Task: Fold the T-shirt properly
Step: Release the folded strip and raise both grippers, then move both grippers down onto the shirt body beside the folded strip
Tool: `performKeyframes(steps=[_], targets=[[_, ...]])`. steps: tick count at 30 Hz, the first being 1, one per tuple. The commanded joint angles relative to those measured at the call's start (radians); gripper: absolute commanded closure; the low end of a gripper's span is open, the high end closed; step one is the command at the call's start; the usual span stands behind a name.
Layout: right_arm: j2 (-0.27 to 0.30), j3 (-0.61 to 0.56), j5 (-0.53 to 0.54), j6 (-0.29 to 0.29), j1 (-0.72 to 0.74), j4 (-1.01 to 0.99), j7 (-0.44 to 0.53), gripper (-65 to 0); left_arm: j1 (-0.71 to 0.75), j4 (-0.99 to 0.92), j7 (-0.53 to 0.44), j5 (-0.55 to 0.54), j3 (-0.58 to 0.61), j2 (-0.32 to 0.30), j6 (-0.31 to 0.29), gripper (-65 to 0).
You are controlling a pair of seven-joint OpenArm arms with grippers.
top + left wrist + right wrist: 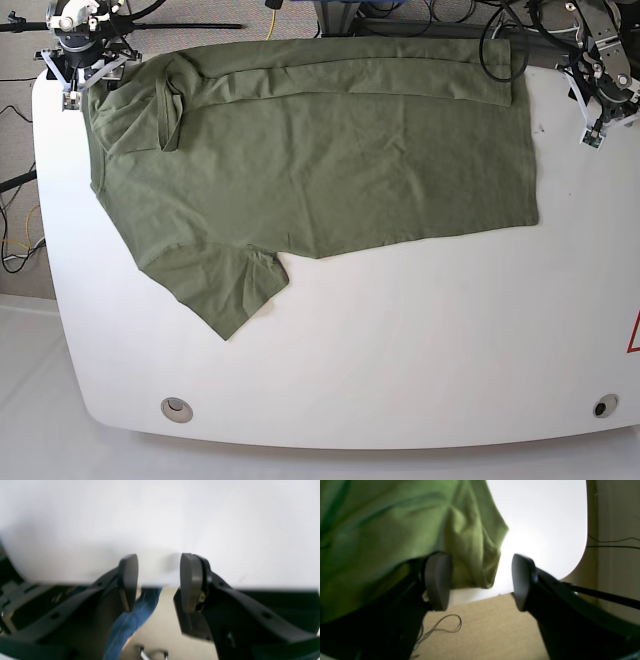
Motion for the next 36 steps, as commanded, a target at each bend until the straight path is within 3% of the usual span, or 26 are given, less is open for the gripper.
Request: performKeyframes(steps=[1, 24, 36], targets=[[0.009, 0.004, 0.001, -0.002, 0.009, 0.045, -0.018, -36.2, 0.0, 0.021, 0.005, 0.012, -0.011, -0.022, 0.006, -25.0], [0.008, -0.073, 0.009, -0.002, 0.012, 0.18, -0.095, -36.2, -0.072, 0.049, 0.014, 0.012, -0.046, -0.022, 0.006, -25.0], [0.009, -0.168, 0.006, -0.002, 0.034, 0.22, -0.095, -36.0, -0.158, 0.15, 0.149, 0.007, -0.04, -0.022, 0.006, -24.8]])
